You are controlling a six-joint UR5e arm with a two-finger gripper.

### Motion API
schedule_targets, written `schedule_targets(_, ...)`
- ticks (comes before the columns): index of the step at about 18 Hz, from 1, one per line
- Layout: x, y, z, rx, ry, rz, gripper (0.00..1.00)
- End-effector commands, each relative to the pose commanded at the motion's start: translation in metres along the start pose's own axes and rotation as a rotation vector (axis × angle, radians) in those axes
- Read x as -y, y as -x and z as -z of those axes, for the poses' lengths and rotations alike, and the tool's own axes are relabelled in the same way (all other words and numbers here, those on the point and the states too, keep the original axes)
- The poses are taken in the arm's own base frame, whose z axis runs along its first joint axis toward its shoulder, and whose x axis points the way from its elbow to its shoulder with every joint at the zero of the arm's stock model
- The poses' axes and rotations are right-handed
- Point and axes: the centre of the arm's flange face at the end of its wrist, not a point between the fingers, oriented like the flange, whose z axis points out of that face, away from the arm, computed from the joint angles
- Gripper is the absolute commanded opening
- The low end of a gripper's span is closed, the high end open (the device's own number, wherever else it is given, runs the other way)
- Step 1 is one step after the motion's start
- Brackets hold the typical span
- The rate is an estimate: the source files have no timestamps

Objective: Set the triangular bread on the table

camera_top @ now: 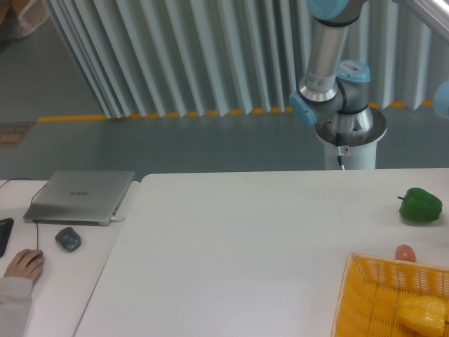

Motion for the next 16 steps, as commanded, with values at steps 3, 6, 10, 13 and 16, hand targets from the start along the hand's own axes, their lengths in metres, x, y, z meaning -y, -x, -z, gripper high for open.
schedule_targets(3, 0.016, -0.005, 0.034, 0.037, -0.186, 0.036, 1.0)
schedule_targets(6, 0.055, -0.001, 0.065, 0.047, -0.256, 0.065, 1.0)
schedule_targets(10, 0.084, 0.007, 0.083, -0.022, -0.279, 0.06, 1.0)
schedule_targets(13, 0.095, 0.013, 0.079, -0.032, -0.283, 0.04, 1.0)
schedule_targets(16, 0.11, 0.028, 0.078, -0.027, -0.272, 0.011, 1.0)
